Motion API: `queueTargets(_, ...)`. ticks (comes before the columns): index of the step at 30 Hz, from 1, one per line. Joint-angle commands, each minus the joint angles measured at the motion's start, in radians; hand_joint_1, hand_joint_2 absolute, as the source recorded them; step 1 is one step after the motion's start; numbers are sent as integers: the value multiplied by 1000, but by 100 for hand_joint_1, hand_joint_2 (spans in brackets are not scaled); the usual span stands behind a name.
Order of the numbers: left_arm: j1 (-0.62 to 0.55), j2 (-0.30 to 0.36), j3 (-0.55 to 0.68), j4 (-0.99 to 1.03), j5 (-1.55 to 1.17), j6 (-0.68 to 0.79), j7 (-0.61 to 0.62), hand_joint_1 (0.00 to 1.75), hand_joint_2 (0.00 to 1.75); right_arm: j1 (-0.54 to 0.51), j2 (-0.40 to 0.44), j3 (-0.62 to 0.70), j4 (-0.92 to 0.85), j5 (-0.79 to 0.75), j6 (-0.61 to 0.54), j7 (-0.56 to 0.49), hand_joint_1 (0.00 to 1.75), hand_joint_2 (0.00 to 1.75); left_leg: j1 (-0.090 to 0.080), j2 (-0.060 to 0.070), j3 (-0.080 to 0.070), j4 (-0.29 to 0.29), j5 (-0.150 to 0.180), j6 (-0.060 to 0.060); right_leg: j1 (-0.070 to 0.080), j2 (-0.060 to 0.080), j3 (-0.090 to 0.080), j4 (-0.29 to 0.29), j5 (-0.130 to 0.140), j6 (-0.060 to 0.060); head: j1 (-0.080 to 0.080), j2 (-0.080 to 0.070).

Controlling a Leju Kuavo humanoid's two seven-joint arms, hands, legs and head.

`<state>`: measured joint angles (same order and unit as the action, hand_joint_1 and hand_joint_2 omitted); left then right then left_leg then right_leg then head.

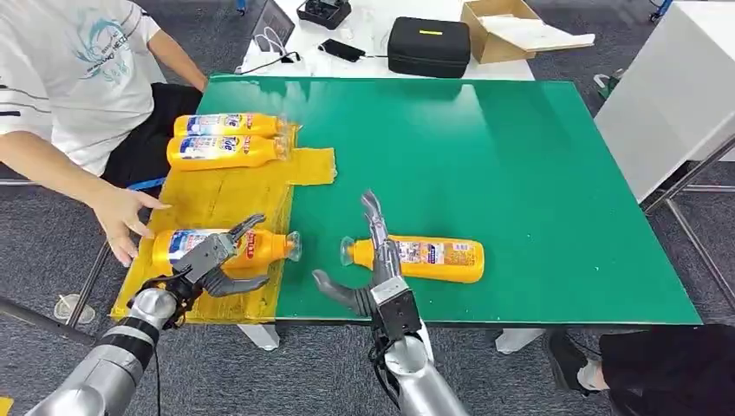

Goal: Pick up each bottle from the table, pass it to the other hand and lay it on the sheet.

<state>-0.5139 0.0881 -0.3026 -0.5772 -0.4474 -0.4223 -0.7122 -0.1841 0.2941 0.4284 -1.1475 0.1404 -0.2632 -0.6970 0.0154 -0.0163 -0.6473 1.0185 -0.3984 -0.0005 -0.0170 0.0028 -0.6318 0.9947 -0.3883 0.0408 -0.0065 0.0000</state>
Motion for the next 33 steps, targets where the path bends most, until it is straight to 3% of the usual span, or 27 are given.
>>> queueTargets(1,39,53,-119,-21,50,-18,14,0,0,-50,-8,-28,93,-15,6,4,0,175,0,3,3,-1,-1,1,0,2,2,-1,0,-1,0,0)
queueTargets(8,52,49,-121,-53,123,19,14,0,0,-48,-7,-29,92,-6,-7,1,0,175,0,4,4,-1,-2,1,1,3,3,-2,-1,-1,0,0)
queueTargets(11,78,-26,-5,-134,271,157,14,0,0,-44,-17,-24,72,30,-42,15,0,175,0,3,3,-1,-2,1,1,1,3,-2,-1,-1,0,0)
queueTargets(12,75,-81,99,-151,336,220,14,0,175,-44,-30,-24,49,49,-47,53,0,175,0,1,2,-1,-1,1,0,0,2,-1,-1,-1,0,0)
queueTargets(15,81,-202,356,-337,368,546,14,0,175,-78,-97,14,20,247,-108,209,0,175,1,-3,-1,1,-1,2,1,-5,1,-1,-2,-1,0,0)
queueTargets(16,86,-206,378,-403,324,644,14,0,175,-101,-127,29,24,308,-87,275,0,175,1,-3,0,2,-2,2,2,-5,1,0,-2,-1,0,0)
queueTargets(19,83,-214,445,-446,333,659,14,0,175,-137,-160,17,46,382,-49,341,0,175,1,-1,-6,3,0,2,1,-3,-5,0,0,-1,0,0)
queueTargets(20,108,-213,450,-507,309,731,14,0,175,-160,-189,25,52,423,-23,400,0,175,1,2,-6,1,0,1,1,0,-6,-1,2,-2,0,0)
queueTargets(25,164,-209,455,-531,301,789,14,0,175,-254,-354,35,77,504,160,578,0,175,0,2,-5,1,0,1,0,0,-6,-1,2,-2,-1,0)
queueTargets(33,173,-213,453,-540,298,791,14,0,175,-258,-369,27,81,502,167,575,0,175,0,3,-5,1,-1,1,0,1,-5,-1,1,-2,0,0)
